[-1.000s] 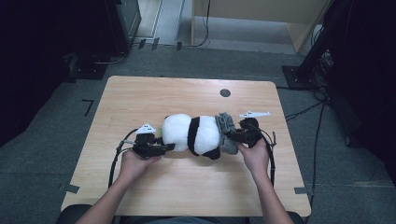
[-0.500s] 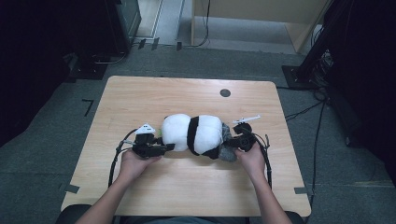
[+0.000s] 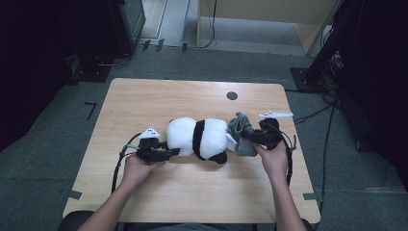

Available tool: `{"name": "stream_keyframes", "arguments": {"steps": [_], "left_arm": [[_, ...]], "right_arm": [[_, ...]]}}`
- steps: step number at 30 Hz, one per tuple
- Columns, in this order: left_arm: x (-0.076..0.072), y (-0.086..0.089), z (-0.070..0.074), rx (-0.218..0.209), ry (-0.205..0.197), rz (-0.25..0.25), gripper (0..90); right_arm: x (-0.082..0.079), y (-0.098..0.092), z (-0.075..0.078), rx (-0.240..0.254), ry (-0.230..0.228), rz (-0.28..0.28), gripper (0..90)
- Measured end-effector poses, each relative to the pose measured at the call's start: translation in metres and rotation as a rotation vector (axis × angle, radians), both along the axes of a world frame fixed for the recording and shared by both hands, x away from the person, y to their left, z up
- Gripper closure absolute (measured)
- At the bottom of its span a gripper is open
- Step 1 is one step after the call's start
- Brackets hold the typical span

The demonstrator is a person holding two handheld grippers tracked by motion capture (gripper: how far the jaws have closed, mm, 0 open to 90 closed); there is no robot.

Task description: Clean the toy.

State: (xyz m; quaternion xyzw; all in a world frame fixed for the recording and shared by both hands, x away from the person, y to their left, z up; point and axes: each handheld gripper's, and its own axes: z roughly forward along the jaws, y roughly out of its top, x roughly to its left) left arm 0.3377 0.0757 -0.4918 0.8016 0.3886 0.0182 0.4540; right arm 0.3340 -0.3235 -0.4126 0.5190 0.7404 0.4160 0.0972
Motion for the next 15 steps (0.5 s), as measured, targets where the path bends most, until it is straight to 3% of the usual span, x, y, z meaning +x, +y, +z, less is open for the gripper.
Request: {"name": "stream_keyframes", "arguments": {"steps": [4, 8, 12, 15], "left_arm": [[0.0, 0.0, 0.0, -0.004, 0.0, 0.002, 47.0], [0.0, 0.0, 0.001, 0.0, -0.002, -0.002, 47.0], [0.0, 0.0, 0.001, -0.002, -0.002, 0.002, 47.0], [0.0, -0.001, 0.001, -0.005, -0.002, 0.005, 46.9]], "right_arm": [[-0.006, 0.013, 0.034, -0.004, -0.072, 0.037, 77.3], [-0.007, 0.039, 0.061, 0.012, -0.123, 0.111, 77.3], [-0.004, 0.074, 0.074, 0.009, -0.15, 0.198, 77.2], [0.002, 0.103, 0.072, 0.016, -0.145, 0.258, 77.2]]}}
